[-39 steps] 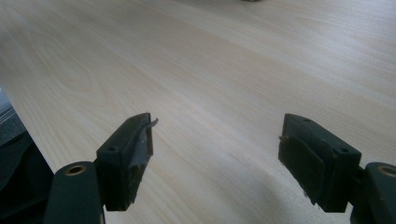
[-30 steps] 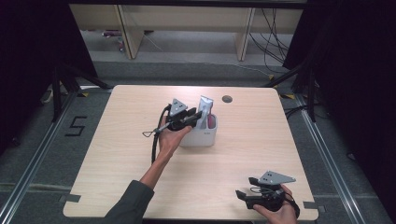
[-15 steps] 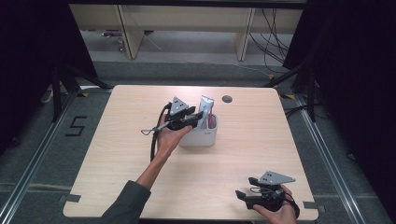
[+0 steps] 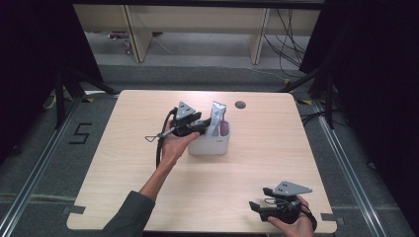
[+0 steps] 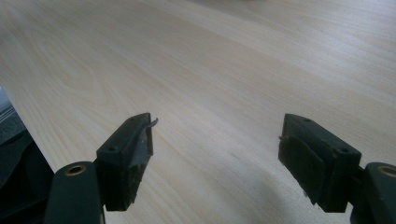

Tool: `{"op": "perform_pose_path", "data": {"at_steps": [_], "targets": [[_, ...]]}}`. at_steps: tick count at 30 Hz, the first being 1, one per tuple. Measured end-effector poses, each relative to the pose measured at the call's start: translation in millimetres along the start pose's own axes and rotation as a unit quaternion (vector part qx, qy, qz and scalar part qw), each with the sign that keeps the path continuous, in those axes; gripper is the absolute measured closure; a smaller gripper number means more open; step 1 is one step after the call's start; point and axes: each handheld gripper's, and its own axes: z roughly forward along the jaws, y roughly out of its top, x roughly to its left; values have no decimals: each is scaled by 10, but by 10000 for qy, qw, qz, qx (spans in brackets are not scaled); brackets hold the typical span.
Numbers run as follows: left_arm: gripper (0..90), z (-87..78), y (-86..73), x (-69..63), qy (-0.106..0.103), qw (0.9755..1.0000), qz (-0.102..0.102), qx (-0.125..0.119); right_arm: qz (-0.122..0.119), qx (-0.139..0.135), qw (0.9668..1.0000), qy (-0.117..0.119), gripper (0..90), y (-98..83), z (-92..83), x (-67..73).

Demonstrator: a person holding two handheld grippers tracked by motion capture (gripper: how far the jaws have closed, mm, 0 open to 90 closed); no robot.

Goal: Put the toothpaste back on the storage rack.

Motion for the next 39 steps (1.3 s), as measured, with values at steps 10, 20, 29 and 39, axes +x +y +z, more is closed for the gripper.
{"op": "perform_pose_path", "data": {"at_steps": [10, 20, 29, 39], "targets": [[419, -105, 0, 29, -14, 9999, 84, 63, 44, 19, 10000, -67, 266, 0, -15, 10], [360, -201, -41, 61, 14, 9999, 70, 124, 156, 45, 9999, -57, 266, 2, -18, 15], [324, -343, -74, 78, 16, 9999, 37, 127, 81, 14, 10000, -14, 266, 0, -10, 7], [296, -572, -213, 120, -27, 9999, 28, 122, 93, -22, 9999, -72, 266, -4, -11, 4]]}}
